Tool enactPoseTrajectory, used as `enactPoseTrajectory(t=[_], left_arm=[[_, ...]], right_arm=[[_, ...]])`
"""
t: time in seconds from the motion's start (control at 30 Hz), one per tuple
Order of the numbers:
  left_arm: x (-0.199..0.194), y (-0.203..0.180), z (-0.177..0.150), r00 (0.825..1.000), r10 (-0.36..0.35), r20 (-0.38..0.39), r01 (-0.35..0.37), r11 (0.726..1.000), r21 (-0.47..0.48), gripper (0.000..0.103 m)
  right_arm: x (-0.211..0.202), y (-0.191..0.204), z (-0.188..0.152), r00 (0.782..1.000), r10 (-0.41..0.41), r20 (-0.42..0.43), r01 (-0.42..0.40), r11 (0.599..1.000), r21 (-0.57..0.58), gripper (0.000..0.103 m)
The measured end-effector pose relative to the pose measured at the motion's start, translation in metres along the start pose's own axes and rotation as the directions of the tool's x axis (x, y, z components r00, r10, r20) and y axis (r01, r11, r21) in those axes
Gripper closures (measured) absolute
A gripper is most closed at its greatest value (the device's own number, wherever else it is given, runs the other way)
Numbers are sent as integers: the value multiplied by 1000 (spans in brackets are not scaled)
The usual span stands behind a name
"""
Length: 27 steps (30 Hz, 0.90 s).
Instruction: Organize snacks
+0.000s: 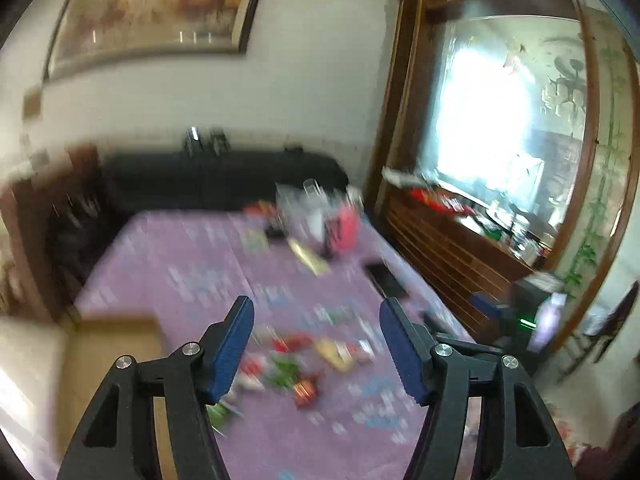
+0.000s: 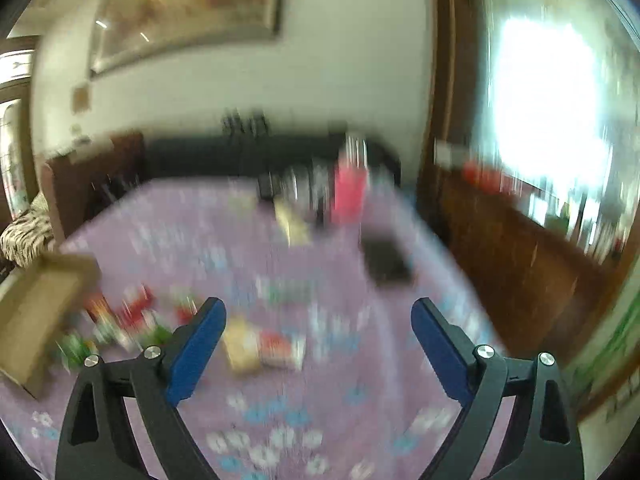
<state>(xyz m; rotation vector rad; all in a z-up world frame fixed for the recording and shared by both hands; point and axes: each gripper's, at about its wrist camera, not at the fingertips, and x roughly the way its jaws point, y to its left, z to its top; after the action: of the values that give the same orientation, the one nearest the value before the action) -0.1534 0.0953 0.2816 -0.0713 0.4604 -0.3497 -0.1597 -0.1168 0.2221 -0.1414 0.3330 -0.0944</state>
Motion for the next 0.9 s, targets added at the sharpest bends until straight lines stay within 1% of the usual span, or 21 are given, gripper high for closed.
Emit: enactPoseTrajectory(t=[0.07,0.1,0.13,0.17,0.2,0.23,0.27,0.3,0.37,0.43,0.5,0.53,0.57,0.6,0.63,0.67,0.7,0.73,0.77,0.8,0.9], left_arm=[[-27,-3,39,991,95,97,-102,993,65,34],[-38,-4,56,983,123,134,-134,988,82,33],[-50,-6,81,972,155,179,-174,980,100,27],[-57,-6,94,965,172,199,-196,975,105,16],[-63,-5,116,952,206,225,-234,967,105,10],[-68,-3,130,941,233,244,-263,960,98,4],[-70,3,147,931,261,255,-290,954,80,3],[-74,8,153,931,267,250,-292,954,68,1],[-69,22,157,951,232,205,-247,968,51,1],[-52,39,140,967,197,162,-205,978,32,1],[-26,54,100,976,194,103,-197,980,20,1],[-16,58,79,977,196,81,-197,980,9,1],[1,67,53,981,189,40,-189,982,-6,1],[14,68,39,985,175,7,-175,984,-15,2],[33,75,13,989,146,-38,-148,988,-42,7],[45,79,-9,990,124,-71,-129,989,-71,17],[62,86,-34,988,103,-113,-115,988,-105,22],[79,89,-59,985,95,-147,-114,985,-129,33],[93,92,-79,979,100,-176,-126,982,-142,40],[109,92,-99,971,112,-212,-146,977,-154,41],[142,90,-142,943,179,-282,-226,963,-144,41]], right_arm=[[-33,-1,36,989,-6,146,9,1000,-20,9],[-50,-2,55,975,-9,223,16,1000,-26,9],[-65,-4,73,955,-4,296,15,999,-33,9],[-74,-5,86,939,12,344,4,999,-45,5],[-82,-6,102,924,49,380,-24,997,-71,0],[-81,-5,115,927,75,368,-45,995,-91,0],[-73,-3,130,950,95,297,-65,992,-110,0],[-63,-2,135,965,114,237,-90,990,-109,0],[-41,-1,134,977,165,135,-156,985,-77,0],[-17,4,115,980,188,58,-185,981,-60,0],[14,15,84,974,223,-34,-224,974,-37,0],[28,19,67,962,256,-90,-258,966,-10,0],[48,25,46,939,302,-167,-300,953,36,0],[61,28,30,921,325,-213,-319,946,64,1],[74,34,11,899,345,-269,-333,938,93,2],[85,41,-5,878,358,-318,-340,934,111,7],[86,48,-19,862,367,-349,-346,930,125,12],[91,52,-33,844,378,-380,-352,925,140,14],[101,58,-45,824,391,-410,-359,920,156,19],[110,65,-56,806,398,-437,-362,917,167,25],[127,78,-77,782,394,-482,-357,918,171,28]])
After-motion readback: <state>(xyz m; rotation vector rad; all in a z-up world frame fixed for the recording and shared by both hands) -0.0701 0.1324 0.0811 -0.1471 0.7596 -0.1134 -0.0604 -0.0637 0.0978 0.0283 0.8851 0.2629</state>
